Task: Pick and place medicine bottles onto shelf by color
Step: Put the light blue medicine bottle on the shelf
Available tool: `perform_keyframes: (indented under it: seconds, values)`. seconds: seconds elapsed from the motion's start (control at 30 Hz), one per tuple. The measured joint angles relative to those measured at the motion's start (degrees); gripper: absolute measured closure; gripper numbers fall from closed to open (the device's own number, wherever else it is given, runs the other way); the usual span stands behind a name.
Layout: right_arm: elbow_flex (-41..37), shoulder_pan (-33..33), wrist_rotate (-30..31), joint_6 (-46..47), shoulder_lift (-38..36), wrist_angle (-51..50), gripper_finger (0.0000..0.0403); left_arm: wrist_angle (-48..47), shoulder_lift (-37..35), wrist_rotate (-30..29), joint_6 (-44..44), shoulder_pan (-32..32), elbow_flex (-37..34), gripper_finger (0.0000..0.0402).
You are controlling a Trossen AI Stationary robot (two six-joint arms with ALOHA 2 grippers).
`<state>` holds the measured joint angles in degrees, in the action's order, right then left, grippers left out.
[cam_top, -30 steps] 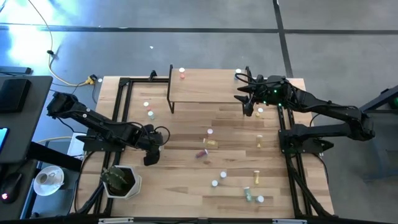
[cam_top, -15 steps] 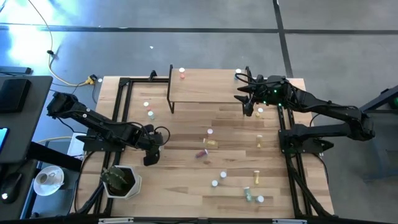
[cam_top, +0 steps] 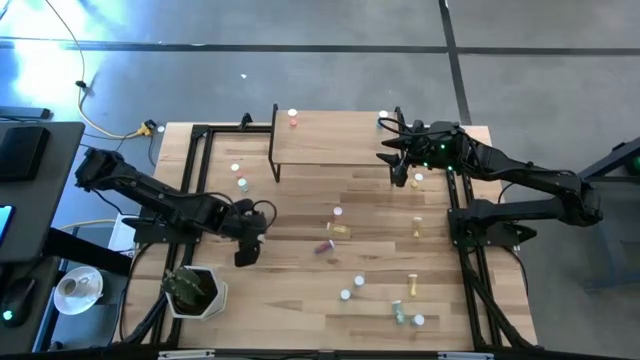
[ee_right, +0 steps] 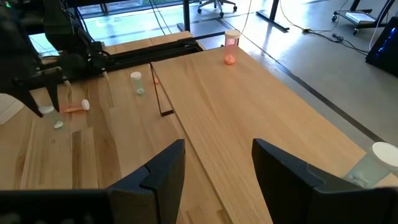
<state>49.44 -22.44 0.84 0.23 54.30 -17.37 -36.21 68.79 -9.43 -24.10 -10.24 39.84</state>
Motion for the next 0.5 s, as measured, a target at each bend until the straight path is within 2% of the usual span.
perform_keyframes:
  seconds: [0.3,0.5]
  values:
    - [-0.01,-0.02,0.00,0.00,0.00,0.02,0.0224,-0.04,0.00,-0.23,16.17,9.19,14.13,0.0284]
    - [0.00,0.00,0.00,1.92,0.00,0.01,0.0224,0.30,0.00,-5.58,29.17,16.61,24.63,0.0284]
